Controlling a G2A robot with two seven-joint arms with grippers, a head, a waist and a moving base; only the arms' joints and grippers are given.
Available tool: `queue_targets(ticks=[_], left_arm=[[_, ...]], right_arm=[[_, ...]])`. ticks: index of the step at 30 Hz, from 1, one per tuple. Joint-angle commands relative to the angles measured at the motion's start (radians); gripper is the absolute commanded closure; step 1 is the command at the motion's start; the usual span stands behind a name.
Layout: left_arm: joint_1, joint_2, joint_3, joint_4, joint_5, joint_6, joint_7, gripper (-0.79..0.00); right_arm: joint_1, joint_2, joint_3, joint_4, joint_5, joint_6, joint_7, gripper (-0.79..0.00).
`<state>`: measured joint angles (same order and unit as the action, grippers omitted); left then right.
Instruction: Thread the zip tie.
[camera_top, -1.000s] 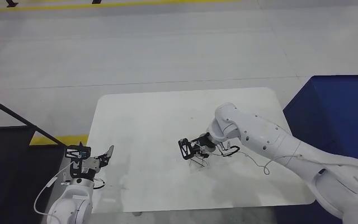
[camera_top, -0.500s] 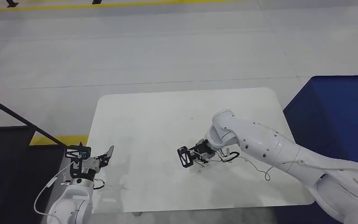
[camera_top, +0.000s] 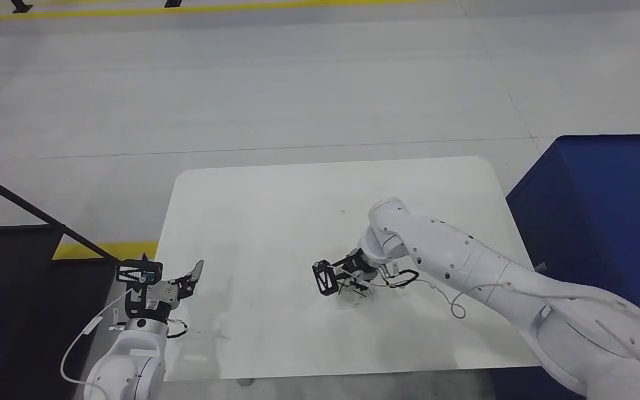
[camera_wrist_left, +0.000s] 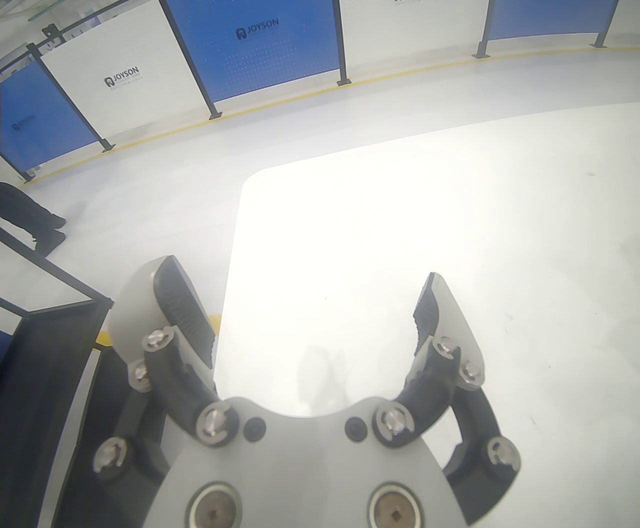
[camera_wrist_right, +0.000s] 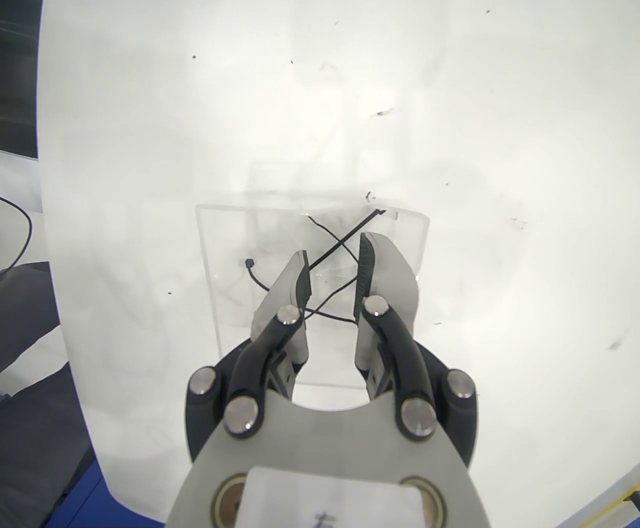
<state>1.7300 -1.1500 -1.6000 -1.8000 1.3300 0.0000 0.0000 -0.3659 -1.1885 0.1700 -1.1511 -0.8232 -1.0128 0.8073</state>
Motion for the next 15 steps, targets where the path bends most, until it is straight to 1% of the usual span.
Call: queue_targets(ticks=[1,5,6,9,10,11,15], left_arm=[[0.0,0.0,0.0,0.0,0.0,0.0,0.0,-0.785],[0.0,0.0,0.0,0.0,0.0,0.0,0.0,-0.785],[0.0,0.0,0.0,0.0,0.0,0.0,0.0,-0.785],[0.0,0.0,0.0,0.0,0.0,0.0,0.0,-0.785],[0.0,0.0,0.0,0.0,0.0,0.0,0.0,-0.785],[0.0,0.0,0.0,0.0,0.0,0.0,0.0,-0.785],[0.0,0.0,0.0,0.0,0.0,0.0,0.0,-0.785]], right_arm=[[-0.001,-0.013,0.0,0.014,-0.004,0.001,0.001,-0.212],[0.001,-0.036,0.0,0.053,-0.006,0.001,0.001,-0.197],[0.0,-0.042,0.0,0.063,-0.008,0.001,0.001,-0.182],[-0.002,-0.058,0.0,0.087,-0.012,0.001,0.001,-0.117],[-0.002,-0.064,0.0,0.095,-0.014,0.001,0.001,-0.046],[-0.003,-0.069,0.0,0.101,-0.014,0.001,0.001,0.0],[-0.001,-0.08,0.0,0.116,-0.011,0.001,0.001,0.0]])
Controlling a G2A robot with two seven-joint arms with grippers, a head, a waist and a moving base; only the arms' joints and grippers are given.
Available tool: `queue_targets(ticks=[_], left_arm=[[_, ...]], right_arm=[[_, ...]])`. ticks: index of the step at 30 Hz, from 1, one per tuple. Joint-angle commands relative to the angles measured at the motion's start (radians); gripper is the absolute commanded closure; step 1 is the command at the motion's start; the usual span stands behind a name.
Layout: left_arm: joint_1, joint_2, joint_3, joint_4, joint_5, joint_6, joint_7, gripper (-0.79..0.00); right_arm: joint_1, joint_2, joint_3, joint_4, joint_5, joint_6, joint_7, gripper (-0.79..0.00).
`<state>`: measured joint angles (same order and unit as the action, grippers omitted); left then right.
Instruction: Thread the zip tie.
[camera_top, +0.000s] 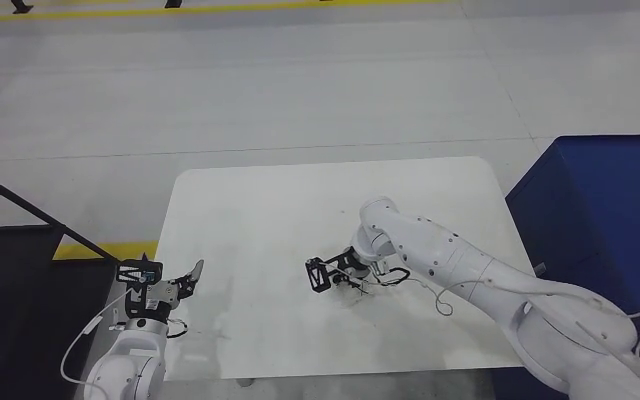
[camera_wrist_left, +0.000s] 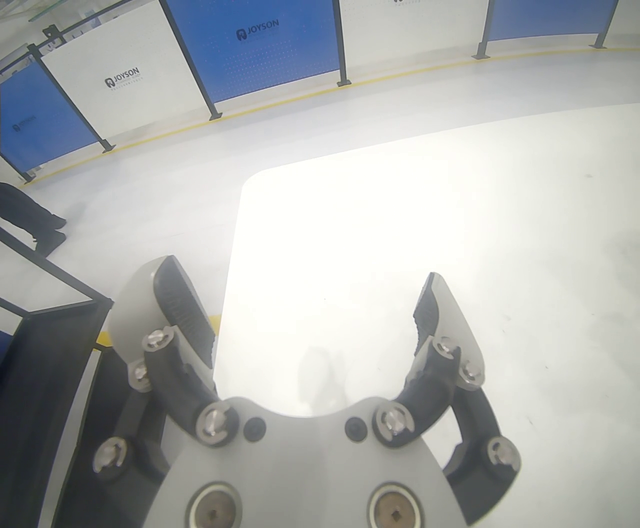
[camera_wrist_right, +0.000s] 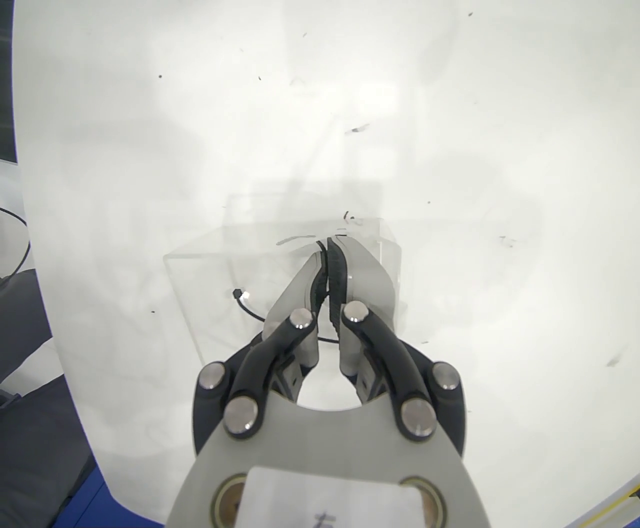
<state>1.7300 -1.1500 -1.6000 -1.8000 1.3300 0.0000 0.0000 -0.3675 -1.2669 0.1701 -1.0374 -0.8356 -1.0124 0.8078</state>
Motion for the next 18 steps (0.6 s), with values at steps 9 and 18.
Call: queue_targets(ticks=[9,18], left_arm=[[0.0,0.0,0.0,0.0,0.0,0.0,0.0,-0.785],[0.0,0.0,0.0,0.0,0.0,0.0,0.0,-0.785]], right_arm=[[0.008,0.023,0.0,-0.069,0.043,0.0,0.0,0.0],[0.026,0.17,0.0,-0.291,0.151,0.0,0.0,0.0]])
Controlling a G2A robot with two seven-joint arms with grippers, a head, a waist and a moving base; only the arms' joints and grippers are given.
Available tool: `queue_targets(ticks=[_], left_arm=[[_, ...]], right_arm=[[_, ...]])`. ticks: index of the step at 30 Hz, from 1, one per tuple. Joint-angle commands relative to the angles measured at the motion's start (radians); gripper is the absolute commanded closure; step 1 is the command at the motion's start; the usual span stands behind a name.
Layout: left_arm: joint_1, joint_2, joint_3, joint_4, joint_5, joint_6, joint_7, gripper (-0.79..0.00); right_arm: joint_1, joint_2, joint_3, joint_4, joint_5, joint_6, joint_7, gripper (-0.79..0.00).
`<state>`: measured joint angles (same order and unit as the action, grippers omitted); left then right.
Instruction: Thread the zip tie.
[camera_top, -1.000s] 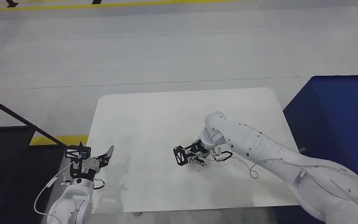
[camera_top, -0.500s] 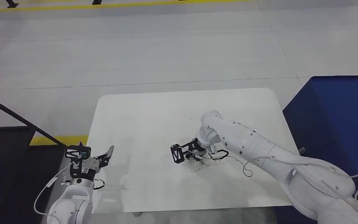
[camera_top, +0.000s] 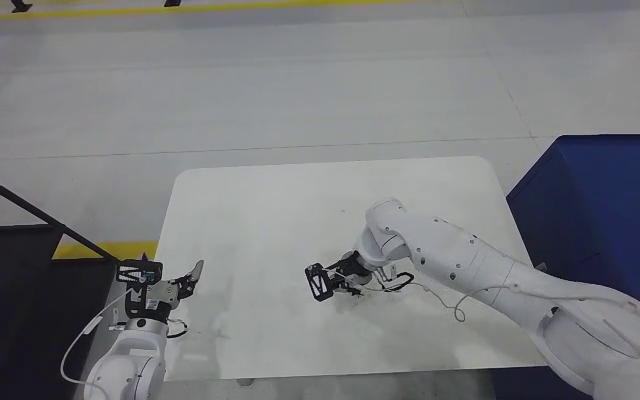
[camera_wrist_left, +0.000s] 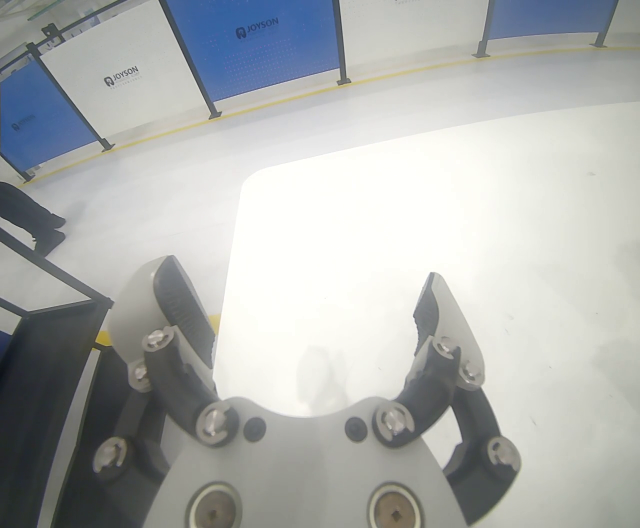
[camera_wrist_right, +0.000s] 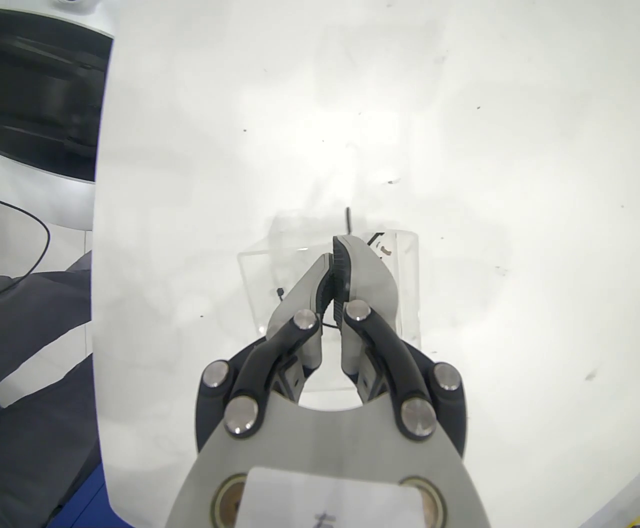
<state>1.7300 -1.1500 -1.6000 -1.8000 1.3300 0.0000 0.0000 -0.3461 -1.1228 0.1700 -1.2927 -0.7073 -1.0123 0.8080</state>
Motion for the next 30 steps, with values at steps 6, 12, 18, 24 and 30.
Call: queue_targets(ticks=[6,12,18,24,30], left_arm=[[0.0,0.0,0.0,0.0,0.0,0.0,0.0,-0.785],[0.0,0.0,0.0,0.0,0.0,0.0,0.0,-0.785],[0.0,0.0,0.0,0.0,0.0,0.0,0.0,-0.785],[0.0,0.0,0.0,0.0,0.0,0.0,0.0,-0.785],[0.0,0.0,0.0,0.0,0.0,0.0,0.0,-0.785]], right_arm=[[0.014,0.073,0.0,-0.103,0.081,0.0,0.0,0.0],[0.014,0.073,0.0,-0.103,0.081,0.0,0.0,0.0],[0.002,0.078,0.018,-0.111,0.044,0.033,-0.028,0.0],[-0.014,0.093,0.041,-0.101,0.018,0.049,-0.024,-0.031],[-0.027,0.099,0.049,-0.077,0.036,0.027,-0.007,-0.228]])
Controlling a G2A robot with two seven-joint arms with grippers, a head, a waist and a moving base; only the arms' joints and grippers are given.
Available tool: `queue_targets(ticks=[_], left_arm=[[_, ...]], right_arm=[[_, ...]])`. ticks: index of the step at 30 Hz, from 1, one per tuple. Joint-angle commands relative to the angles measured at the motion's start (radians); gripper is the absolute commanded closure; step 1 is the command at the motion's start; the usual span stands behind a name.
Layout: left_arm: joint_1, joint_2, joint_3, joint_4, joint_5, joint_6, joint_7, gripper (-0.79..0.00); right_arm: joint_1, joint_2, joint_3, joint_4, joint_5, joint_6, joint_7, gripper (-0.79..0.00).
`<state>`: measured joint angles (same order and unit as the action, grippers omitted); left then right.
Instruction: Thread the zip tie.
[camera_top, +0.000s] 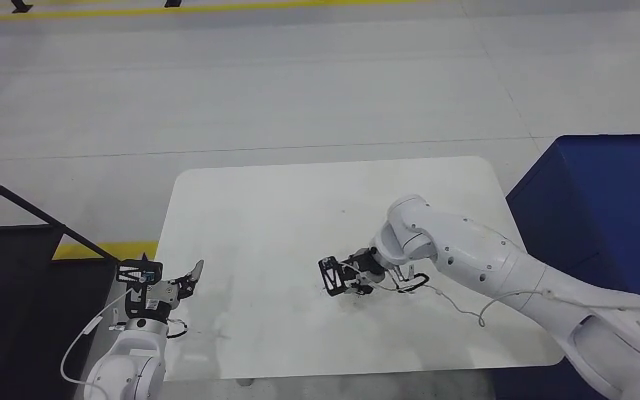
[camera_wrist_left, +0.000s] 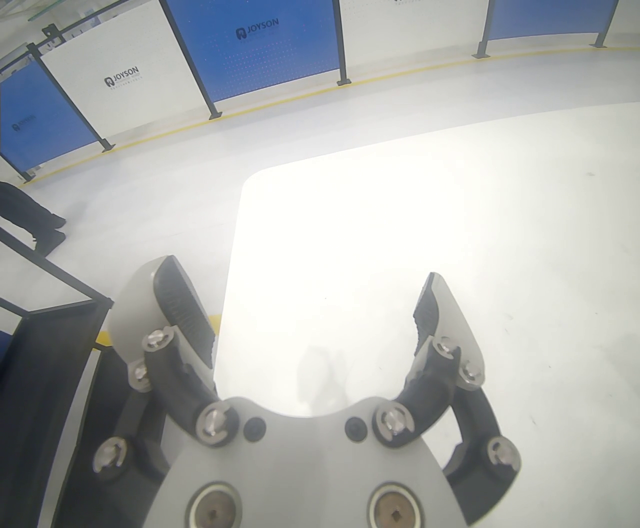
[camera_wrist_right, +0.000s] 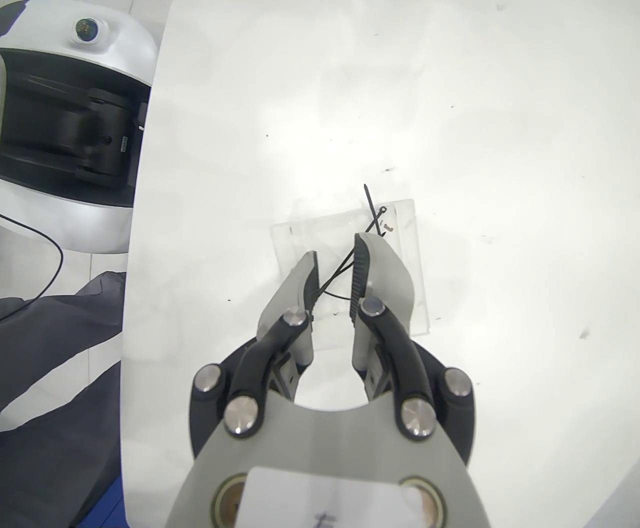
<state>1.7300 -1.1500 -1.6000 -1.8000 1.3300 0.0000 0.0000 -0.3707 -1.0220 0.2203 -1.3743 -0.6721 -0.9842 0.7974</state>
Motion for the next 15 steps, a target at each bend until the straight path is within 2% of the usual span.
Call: queue_targets(ticks=[1,5,15], left_arm=[[0.0,0.0,0.0,0.0,0.0,0.0,0.0,-0.785],[0.0,0.0,0.0,0.0,0.0,0.0,0.0,-0.785],[0.0,0.0,0.0,0.0,0.0,0.0,0.0,-0.785]], right_arm=[[-0.005,-0.005,-0.003,0.01,0.001,-0.004,0.002,-0.222],[-0.008,-0.024,-0.01,0.044,-0.007,-0.018,-0.01,-0.212],[0.0,-0.103,-0.029,0.156,-0.099,-0.028,-0.068,-0.182]])
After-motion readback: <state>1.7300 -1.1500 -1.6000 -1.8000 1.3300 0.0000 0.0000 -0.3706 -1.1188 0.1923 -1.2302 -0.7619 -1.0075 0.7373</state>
